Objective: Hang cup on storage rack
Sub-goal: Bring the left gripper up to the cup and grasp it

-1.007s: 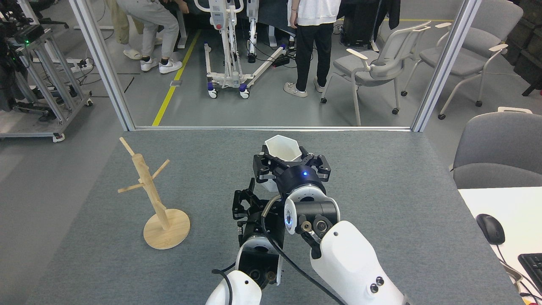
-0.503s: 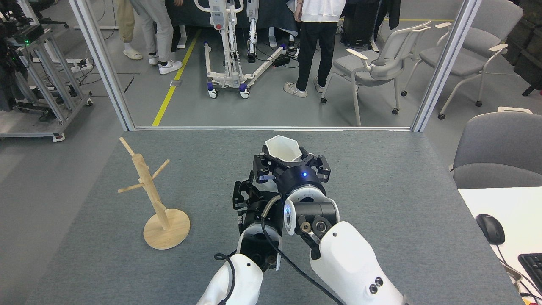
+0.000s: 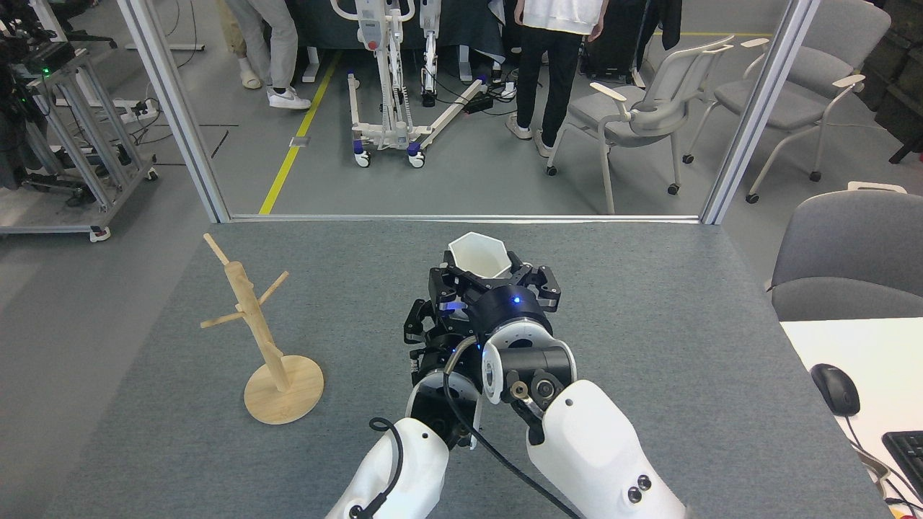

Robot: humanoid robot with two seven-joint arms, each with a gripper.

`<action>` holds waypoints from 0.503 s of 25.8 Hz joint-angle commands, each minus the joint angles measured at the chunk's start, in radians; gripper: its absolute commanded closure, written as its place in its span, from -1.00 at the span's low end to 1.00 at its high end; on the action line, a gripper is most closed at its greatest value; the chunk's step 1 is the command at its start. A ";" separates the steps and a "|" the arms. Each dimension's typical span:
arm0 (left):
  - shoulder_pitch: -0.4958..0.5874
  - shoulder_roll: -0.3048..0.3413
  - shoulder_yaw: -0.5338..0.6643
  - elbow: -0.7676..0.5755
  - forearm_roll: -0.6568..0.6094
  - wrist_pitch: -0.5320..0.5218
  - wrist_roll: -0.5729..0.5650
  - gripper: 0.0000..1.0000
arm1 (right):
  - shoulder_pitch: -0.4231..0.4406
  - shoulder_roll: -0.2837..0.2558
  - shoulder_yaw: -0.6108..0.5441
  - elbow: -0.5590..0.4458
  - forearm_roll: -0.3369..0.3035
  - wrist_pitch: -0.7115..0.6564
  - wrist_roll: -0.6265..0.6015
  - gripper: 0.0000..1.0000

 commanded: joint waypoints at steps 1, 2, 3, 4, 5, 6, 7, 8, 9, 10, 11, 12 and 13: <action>-0.001 0.000 0.000 -0.002 -0.001 -0.002 -0.002 0.22 | 0.001 0.000 0.000 -0.001 0.000 0.003 0.008 1.00; -0.001 0.000 0.000 -0.002 -0.001 -0.002 0.000 0.27 | 0.000 0.000 0.000 0.001 0.000 0.003 0.008 0.68; -0.001 0.000 0.000 -0.002 -0.001 -0.002 -0.002 0.32 | 0.000 0.002 0.000 -0.001 0.001 0.004 0.008 0.44; -0.001 0.000 0.000 -0.004 -0.001 -0.002 -0.002 0.40 | 0.000 0.000 0.000 -0.001 0.001 0.004 0.008 0.39; -0.001 0.000 -0.001 -0.005 -0.001 -0.002 -0.002 0.49 | 0.001 0.000 0.000 0.001 0.001 0.003 0.008 0.32; -0.001 0.002 -0.001 -0.005 -0.001 -0.004 0.000 0.53 | 0.000 0.000 0.000 0.001 0.004 0.003 0.007 0.12; -0.001 0.002 -0.003 -0.007 -0.001 -0.005 0.003 0.53 | 0.000 0.000 0.000 0.001 0.012 0.004 0.007 -0.16; -0.001 0.002 -0.003 -0.008 -0.001 -0.010 0.003 0.57 | 0.001 0.000 0.000 -0.001 0.026 0.004 0.003 -0.42; -0.001 0.002 -0.003 -0.010 -0.001 -0.015 0.003 0.61 | 0.001 0.000 0.000 -0.001 0.040 0.004 -0.001 -0.67; -0.001 0.002 -0.003 -0.011 -0.002 -0.019 0.004 0.65 | 0.001 0.002 0.000 -0.001 0.055 0.004 -0.001 -0.89; -0.001 0.002 -0.003 -0.011 -0.002 -0.025 0.004 0.67 | 0.001 0.000 0.000 -0.001 0.061 0.003 -0.003 -0.97; -0.001 0.002 -0.001 -0.013 -0.002 -0.033 0.004 0.67 | 0.003 0.002 0.000 -0.001 0.063 0.003 -0.003 -0.97; 0.000 0.002 -0.001 -0.013 -0.002 -0.039 0.004 0.67 | 0.007 0.002 0.000 -0.001 0.063 0.003 -0.003 -0.97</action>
